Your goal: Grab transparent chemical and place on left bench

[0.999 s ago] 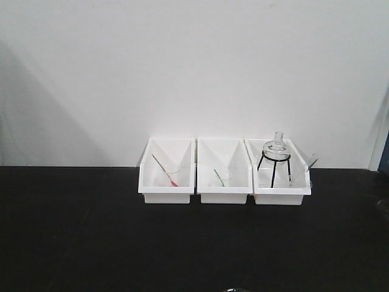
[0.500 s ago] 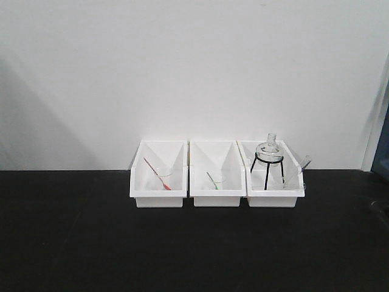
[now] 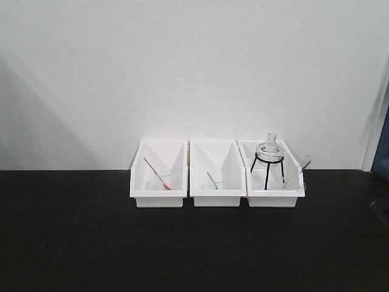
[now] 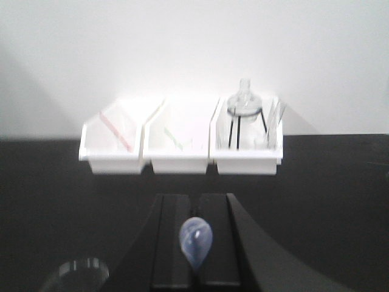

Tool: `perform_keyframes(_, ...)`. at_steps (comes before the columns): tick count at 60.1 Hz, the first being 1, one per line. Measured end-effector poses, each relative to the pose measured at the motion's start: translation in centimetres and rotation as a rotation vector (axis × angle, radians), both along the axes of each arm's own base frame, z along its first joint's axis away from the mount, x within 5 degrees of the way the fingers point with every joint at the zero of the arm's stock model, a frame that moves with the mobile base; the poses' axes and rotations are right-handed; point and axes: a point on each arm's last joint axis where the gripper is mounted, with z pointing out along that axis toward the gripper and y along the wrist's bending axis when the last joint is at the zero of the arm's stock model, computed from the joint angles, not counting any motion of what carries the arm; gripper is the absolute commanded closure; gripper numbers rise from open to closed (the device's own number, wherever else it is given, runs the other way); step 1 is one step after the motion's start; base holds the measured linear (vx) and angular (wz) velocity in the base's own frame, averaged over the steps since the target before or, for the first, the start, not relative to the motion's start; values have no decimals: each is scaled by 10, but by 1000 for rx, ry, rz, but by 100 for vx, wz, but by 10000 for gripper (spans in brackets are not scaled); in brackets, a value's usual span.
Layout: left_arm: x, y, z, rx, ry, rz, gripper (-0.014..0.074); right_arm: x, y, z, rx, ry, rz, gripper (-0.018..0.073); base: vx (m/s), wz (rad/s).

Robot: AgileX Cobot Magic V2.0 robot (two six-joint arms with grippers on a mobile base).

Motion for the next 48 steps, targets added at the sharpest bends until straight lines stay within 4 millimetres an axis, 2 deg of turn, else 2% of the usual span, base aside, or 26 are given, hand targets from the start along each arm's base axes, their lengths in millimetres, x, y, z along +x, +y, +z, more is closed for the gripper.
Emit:
perform_keyframes(9, 0, 0, 0, 0, 0, 0, 600, 35, 4, 3, 43, 107, 7, 559, 0, 0)
perform_keyframes(24, 0, 0, 0, 0, 0, 0, 600, 100, 22, 24, 4, 194, 175, 559, 0, 0)
perform_keyframes(32, 0, 0, 0, 0, 0, 0, 600, 130, 37, 12, 7, 205, 330, 561, 0, 0)
perform_keyframes(38, 0, 0, 0, 0, 0, 0, 600, 144, 45, 4, -50, 183, 413, 561, 0, 0)
perform_keyframes(48, 0, 0, 0, 0, 0, 0, 600, 157, 70, -14, -133, 202, 542, 561, 0, 0)
